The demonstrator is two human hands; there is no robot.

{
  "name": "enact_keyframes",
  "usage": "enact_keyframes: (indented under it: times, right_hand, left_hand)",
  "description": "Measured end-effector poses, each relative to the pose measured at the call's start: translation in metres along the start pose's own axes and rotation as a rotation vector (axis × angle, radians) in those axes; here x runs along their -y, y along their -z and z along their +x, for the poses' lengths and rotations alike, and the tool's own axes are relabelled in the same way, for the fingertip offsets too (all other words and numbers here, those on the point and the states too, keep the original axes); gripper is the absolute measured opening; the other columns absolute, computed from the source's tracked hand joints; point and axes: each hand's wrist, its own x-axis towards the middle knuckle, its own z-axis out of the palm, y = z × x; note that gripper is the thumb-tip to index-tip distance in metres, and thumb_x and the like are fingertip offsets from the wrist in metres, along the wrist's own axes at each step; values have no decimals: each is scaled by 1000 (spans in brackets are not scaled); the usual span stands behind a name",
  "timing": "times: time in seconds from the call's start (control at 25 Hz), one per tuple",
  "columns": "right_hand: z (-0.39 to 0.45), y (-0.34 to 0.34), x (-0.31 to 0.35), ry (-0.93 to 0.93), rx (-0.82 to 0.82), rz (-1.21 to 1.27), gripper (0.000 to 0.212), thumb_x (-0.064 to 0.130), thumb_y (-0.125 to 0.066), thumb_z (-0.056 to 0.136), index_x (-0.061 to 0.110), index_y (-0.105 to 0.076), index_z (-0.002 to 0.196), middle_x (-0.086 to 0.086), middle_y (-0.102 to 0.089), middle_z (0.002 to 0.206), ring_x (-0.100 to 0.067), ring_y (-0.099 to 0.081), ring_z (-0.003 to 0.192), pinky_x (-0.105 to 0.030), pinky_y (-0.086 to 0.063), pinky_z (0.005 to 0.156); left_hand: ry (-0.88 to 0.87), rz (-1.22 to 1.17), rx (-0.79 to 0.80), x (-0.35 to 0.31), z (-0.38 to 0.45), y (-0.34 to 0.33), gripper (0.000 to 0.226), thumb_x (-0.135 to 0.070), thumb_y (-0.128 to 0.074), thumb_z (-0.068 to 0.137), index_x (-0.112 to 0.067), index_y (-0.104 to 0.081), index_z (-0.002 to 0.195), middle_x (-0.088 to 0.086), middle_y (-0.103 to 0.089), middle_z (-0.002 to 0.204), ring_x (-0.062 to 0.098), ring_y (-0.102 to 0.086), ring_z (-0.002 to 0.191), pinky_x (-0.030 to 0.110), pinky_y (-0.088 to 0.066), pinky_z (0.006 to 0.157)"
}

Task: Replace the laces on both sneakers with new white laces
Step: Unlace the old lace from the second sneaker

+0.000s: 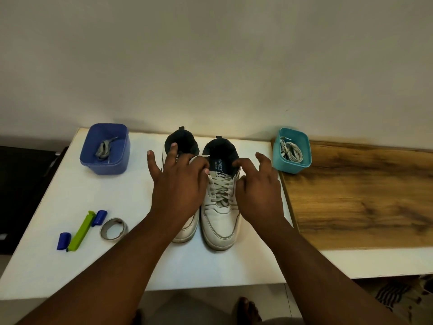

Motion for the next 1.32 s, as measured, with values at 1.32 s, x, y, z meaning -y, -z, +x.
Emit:
enact_keyframes:
  times: [1.32]
  right_hand:
    - [5,12,-7,55,72,223,48,0,-53,93,35,-71,120,-5,-35,161,-28,-27,149,-50,-32,118]
  left_hand:
    - [-117,-74,-7,-19,0,-12,19,-46,-57,93,-35,-73,94,-4,-49,145,31,-15,153,64,-2,119]
